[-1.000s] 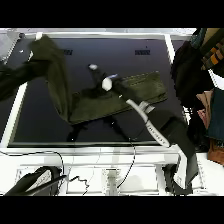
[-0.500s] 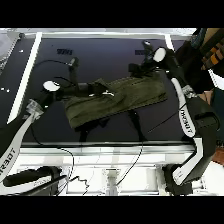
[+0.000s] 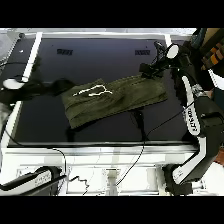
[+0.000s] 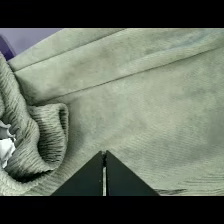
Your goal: Fold the clothes and pants, and hang the long-sleeved shirts on hangers.
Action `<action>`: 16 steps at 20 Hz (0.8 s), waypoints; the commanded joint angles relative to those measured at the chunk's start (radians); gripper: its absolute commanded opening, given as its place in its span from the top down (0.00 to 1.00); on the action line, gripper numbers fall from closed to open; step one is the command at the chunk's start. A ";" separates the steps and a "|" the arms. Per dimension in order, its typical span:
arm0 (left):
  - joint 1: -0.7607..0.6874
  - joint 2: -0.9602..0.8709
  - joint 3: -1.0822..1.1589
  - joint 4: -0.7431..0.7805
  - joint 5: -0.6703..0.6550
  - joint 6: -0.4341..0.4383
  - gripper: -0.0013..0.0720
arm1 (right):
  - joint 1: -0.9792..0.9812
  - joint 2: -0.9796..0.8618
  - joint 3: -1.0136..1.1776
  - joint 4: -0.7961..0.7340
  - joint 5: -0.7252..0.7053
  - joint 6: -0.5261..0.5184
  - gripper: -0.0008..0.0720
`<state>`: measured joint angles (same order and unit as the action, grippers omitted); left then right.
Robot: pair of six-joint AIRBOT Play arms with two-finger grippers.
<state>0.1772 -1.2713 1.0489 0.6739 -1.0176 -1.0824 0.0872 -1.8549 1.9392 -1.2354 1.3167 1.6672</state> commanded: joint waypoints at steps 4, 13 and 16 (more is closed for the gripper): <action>0.240 0.022 -0.200 0.141 -0.148 -0.051 0.03 | -0.003 0.001 0.000 0.000 -0.027 -0.013 0.97; 0.087 -0.161 -0.322 -0.257 0.103 0.178 0.03 | -0.001 0.001 0.000 0.006 -0.025 -0.061 0.97; 0.013 -0.233 -0.322 -0.290 0.129 0.179 0.03 | 0.007 0.001 0.000 0.007 -0.023 -0.063 0.97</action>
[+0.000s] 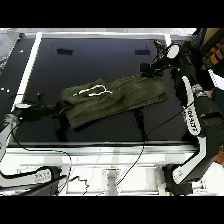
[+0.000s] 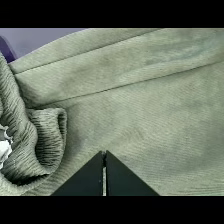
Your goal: Fold the clothes and pants, and hang the long-sleeved shirts on hangers.
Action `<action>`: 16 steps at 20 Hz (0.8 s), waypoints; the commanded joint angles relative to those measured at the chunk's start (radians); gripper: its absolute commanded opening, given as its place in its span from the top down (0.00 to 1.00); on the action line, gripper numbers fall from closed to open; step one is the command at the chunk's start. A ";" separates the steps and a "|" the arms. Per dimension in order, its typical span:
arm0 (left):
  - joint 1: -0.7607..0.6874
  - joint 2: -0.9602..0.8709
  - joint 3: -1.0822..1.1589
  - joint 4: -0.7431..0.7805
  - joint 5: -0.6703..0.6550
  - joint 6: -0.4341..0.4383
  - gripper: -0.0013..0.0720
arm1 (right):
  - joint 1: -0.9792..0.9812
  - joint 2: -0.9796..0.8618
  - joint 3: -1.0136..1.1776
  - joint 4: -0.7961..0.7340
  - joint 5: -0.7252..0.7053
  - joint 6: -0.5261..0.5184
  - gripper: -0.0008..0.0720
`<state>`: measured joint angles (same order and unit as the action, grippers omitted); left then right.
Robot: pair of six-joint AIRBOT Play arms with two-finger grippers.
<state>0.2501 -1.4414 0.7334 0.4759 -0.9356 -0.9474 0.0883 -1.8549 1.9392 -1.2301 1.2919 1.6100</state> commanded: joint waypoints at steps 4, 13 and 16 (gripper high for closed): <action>-0.109 -0.079 0.032 -0.173 0.101 0.084 0.91 | 0.012 0.001 0.000 0.002 -0.001 -0.008 0.97; -0.105 0.114 0.540 0.417 -0.355 -0.230 0.92 | 0.108 -0.004 0.000 0.078 -0.040 -0.092 0.97; -0.104 0.212 0.644 0.433 -0.422 -0.236 0.92 | 0.209 -0.005 0.000 0.082 -0.132 -0.076 0.97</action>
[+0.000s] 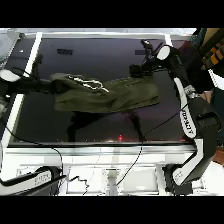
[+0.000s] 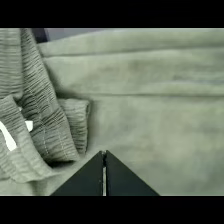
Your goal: Fold the clothes and pants, and hang the long-sleeved shirts on hangers.
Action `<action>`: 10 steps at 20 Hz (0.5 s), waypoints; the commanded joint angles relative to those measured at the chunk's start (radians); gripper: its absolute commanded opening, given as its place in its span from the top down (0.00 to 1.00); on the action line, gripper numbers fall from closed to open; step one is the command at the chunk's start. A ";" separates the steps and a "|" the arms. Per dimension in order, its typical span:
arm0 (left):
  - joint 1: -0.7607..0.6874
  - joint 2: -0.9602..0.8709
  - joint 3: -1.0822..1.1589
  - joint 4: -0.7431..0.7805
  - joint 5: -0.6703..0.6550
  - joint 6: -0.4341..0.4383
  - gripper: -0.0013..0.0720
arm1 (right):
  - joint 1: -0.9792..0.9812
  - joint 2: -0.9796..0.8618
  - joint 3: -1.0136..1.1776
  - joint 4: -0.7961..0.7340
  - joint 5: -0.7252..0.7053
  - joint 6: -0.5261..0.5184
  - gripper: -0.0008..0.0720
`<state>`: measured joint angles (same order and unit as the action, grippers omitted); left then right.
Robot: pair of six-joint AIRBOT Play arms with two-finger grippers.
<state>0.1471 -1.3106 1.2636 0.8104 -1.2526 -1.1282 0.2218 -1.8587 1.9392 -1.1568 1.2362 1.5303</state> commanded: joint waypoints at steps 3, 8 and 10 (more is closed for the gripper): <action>-0.002 0.148 0.130 0.098 -0.092 -0.055 0.92 | 0.203 -0.034 0.000 0.009 -0.150 0.053 0.97; -0.002 0.158 0.129 0.095 -0.071 -0.077 0.92 | 0.428 -0.175 -0.008 0.164 -0.164 0.103 0.97; -0.002 0.155 0.129 0.095 -0.058 -0.077 0.92 | 0.505 -0.214 -0.008 0.258 -0.181 0.091 0.97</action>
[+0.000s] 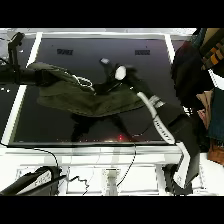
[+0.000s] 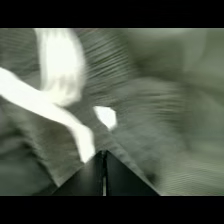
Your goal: Fold the clothes and pants, and hang the long-sleeved shirts on hangers.
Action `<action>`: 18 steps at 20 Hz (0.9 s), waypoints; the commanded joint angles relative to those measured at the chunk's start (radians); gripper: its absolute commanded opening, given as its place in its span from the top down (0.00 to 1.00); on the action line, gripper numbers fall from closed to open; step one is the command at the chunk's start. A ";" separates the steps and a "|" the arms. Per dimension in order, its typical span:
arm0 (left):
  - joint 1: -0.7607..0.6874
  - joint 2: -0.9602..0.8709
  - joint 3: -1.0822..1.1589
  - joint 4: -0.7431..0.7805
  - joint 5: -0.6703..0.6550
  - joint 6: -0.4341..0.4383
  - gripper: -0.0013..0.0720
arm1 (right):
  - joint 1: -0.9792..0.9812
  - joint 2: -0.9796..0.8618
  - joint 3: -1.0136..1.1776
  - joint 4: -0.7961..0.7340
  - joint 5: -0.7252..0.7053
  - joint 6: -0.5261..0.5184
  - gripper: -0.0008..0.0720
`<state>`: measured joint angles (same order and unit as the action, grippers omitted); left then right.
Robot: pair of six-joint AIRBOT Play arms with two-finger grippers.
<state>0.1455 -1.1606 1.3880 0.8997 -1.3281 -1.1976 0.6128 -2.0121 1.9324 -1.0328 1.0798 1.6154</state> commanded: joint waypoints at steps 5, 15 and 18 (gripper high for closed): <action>-0.010 -0.033 0.004 0.005 0.022 -0.008 0.92 | 0.158 -0.067 -0.001 0.142 0.051 -0.019 0.97; -0.380 -0.257 0.004 0.005 0.147 -0.006 0.92 | -0.293 0.134 -0.001 0.033 0.570 -0.117 0.97; -0.549 -0.331 0.004 0.005 0.367 -0.008 0.92 | -0.468 0.223 0.000 0.024 0.568 -0.106 0.97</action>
<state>-0.2642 -1.4281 1.3918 0.9043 -1.1431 -1.2049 0.2970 -1.8664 1.9308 -0.9817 1.5707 1.5139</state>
